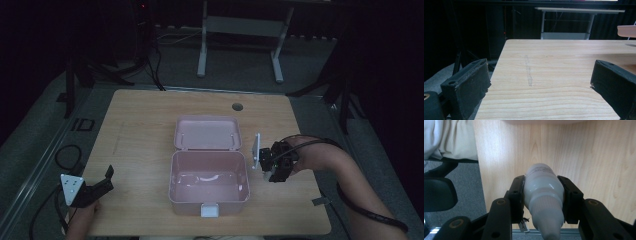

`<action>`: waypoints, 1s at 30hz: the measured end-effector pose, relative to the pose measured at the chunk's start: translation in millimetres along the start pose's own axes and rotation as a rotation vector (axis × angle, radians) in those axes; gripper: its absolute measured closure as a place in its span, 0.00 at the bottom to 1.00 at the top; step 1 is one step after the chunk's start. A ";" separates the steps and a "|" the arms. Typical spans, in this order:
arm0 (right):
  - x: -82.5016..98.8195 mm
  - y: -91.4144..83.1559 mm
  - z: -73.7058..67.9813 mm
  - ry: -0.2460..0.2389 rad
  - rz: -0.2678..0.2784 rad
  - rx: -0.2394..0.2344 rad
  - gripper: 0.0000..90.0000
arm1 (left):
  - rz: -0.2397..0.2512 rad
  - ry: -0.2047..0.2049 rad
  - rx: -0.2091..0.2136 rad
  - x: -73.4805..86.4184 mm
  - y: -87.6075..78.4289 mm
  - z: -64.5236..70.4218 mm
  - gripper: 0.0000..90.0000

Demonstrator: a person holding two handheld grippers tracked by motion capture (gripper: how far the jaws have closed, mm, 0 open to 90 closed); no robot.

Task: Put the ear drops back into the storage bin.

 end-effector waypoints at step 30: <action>-76.5 -17.9 -9.9 -0.143 0.023 -0.001 0.66 | 0.000 0.000 0.002 0.0 0.0 0.1 0.03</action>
Point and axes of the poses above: each handheld gripper's, and its own axes: y roughly forward along the jaws, x roughly out of its underside, z roughly to its right, the point moved 9 cm from there along y, roughly forward along the jaws, and after that the axes turned 7 degrees about -x, right-handed, at the moved point
